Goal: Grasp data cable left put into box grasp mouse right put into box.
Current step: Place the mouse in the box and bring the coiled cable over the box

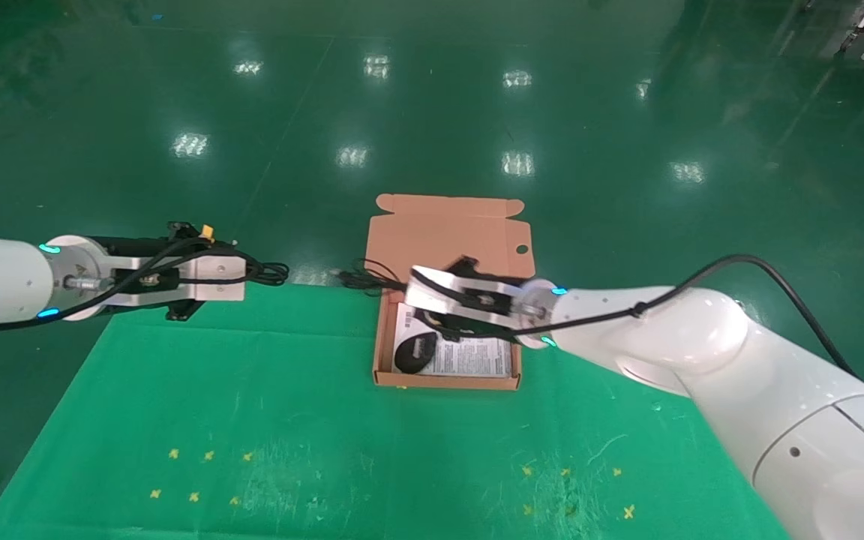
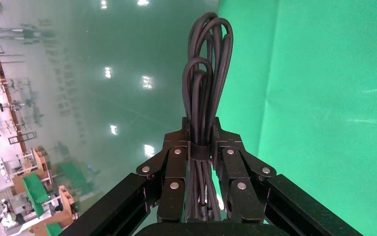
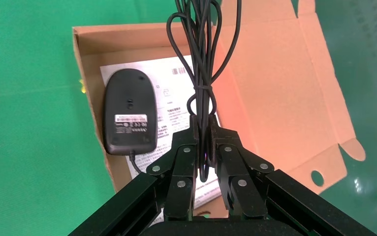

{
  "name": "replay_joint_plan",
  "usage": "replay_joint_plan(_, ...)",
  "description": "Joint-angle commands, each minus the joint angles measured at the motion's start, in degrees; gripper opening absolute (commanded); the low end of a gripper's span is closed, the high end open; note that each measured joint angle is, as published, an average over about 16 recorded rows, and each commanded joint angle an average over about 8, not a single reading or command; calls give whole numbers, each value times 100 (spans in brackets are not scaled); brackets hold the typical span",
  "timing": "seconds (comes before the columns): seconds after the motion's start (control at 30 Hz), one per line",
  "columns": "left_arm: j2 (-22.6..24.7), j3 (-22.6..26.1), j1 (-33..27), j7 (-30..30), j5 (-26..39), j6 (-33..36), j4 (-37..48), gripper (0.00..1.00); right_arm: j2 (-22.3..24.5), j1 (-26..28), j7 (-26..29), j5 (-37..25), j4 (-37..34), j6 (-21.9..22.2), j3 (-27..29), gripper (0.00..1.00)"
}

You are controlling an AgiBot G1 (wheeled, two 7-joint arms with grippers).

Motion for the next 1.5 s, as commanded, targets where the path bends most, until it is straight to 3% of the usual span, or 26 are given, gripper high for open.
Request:
replay_joint_plan(0.03, 0, 0, 0, -1, 0, 0, 0, 0, 0, 10, 166, 14, -125, -3, -115, 60)
replay_joint_plan(0.13, -2, 1, 2, 0, 3, 2, -3, 0, -1, 46, 310, 31, -182, -29, -239, 95)
replay_joint_plan(0.17, -2, 1, 2, 0, 3, 2, -3, 0, -1, 51, 327, 32, -185, -33, -250, 99)
replay_joint_plan(0.47, 82, 14, 42, 17, -65, -40, 15, 0, 142, 46, 406, 60, -5, -45, -341, 100)
replay_joint_plan(0.8, 574, 108, 161, 250, -246, -388, 409, 0, 535, 150, 454, 40, 335, -43, -352, 100)
replay_joint_plan(1.17, 1457, 261, 287, 678, -310, -1150, 1298, 0, 1544, 282, 621, -136, 1158, -10, -390, 100)
replay_joint_plan(1.5, 2344, 400, 293, 1341, -524, -1903, 2450, 0, 2580, 355, 1238, -484, 2233, 33, -568, 100)
